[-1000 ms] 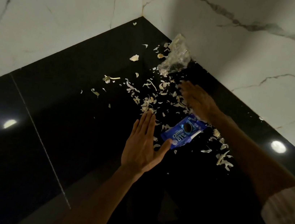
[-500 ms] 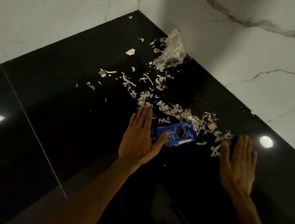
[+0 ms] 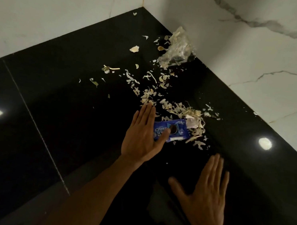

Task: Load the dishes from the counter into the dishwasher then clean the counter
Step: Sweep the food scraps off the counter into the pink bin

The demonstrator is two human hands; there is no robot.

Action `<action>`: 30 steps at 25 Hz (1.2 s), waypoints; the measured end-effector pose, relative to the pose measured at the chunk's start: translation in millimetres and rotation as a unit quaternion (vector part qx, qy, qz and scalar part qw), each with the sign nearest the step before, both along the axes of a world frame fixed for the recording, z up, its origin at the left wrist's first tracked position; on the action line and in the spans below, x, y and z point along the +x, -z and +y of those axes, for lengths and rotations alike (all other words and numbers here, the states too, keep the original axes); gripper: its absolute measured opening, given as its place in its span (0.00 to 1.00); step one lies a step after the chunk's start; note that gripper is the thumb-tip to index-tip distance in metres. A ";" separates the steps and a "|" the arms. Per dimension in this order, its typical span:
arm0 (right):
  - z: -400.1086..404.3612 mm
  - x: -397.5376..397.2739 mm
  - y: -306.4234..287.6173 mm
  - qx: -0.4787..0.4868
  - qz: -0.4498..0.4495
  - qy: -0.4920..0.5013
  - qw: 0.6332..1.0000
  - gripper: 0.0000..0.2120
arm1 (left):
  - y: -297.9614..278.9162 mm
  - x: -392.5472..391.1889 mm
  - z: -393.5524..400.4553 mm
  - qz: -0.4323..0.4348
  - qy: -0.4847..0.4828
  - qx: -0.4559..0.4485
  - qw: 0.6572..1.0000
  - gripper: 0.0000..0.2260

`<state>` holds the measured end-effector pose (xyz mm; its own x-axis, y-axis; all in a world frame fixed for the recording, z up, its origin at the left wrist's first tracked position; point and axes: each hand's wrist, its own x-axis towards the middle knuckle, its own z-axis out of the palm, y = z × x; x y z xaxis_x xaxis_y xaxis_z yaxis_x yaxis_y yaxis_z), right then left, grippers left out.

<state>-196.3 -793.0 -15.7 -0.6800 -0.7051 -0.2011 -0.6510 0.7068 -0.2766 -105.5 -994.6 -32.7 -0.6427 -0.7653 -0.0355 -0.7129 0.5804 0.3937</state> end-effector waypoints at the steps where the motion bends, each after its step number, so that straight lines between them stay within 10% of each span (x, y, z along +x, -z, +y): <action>1: 4.9 13.3 5.0 0.031 0.027 -0.003 0.999 0.60 | -0.3 0.0 0.0 0.000 0.001 0.000 1.000 0.39; 9: -86.9 -13.7 7.6 -0.029 0.019 0.007 0.999 0.64 | 0.5 -0.1 1.2 0.029 -0.014 0.007 0.999 0.38; 17: -106.8 -31.5 5.7 -0.151 -0.012 0.027 0.988 0.52 | -17.2 37.3 -13.3 0.285 -0.143 0.108 0.942 0.33; 23: -112.6 -32.4 5.7 -0.078 0.018 0.015 0.997 0.53 | -11.4 143.6 -161.9 0.060 -0.248 0.025 0.967 0.41; 30: -123.0 -35.8 9.6 -0.045 0.050 0.013 0.998 0.50 | -19.3 66.0 -226.8 -0.013 -0.048 0.045 0.998 0.34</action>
